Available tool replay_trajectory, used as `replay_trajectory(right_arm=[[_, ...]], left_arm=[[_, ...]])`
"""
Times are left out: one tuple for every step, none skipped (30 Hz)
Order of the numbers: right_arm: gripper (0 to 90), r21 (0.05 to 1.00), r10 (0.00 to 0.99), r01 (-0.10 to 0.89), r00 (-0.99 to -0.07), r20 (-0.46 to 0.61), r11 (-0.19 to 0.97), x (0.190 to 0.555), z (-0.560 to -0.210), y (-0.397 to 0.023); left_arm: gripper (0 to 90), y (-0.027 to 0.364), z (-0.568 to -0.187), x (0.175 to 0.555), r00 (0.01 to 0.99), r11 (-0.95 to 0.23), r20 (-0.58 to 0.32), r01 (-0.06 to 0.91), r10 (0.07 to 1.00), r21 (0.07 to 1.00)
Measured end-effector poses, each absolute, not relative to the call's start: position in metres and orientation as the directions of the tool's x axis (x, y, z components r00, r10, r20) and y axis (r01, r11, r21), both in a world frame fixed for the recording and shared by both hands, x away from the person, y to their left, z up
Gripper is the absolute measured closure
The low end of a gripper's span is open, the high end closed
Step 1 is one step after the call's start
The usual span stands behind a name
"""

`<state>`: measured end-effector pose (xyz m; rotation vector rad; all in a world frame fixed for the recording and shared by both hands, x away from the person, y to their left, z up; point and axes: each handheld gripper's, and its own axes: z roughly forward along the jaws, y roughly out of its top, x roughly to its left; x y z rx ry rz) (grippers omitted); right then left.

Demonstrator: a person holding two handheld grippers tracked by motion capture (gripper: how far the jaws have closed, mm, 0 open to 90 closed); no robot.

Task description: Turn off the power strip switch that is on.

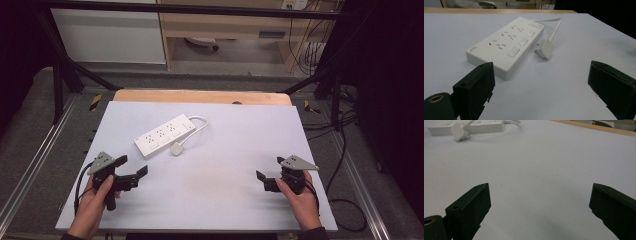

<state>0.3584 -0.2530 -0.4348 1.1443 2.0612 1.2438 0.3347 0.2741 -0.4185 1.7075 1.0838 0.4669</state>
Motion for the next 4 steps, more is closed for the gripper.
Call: replay_trajectory(right_arm=[[4.0,0.878,0.842,0.414,-0.54,0.024,0.24,0.3585,-0.4351,-0.2529],[3.8,0.877,0.843,0.416,-0.537,0.025,0.239,0.3588,-0.4355,-0.2525],[3.5,0.875,0.844,0.419,-0.536,0.022,0.244,0.3593,-0.4361,-0.2522],[3.7,0.87,0.847,0.425,-0.532,0.018,0.249,0.36,-0.4369,-0.2518]], left_arm=[[7.2,0.2739,-0.4196,0.3306,0.522,-0.087,-0.179,0.443,0.834,0.892],[7.2,0.2741,-0.4204,0.3273,0.525,-0.102,-0.165,0.442,0.835,0.891],[7.1,0.2742,-0.4209,0.3248,0.526,-0.108,-0.159,0.442,0.835,0.891],[7.0,0.2746,-0.421,0.3235,0.525,-0.106,-0.161,0.442,0.836,0.891]])
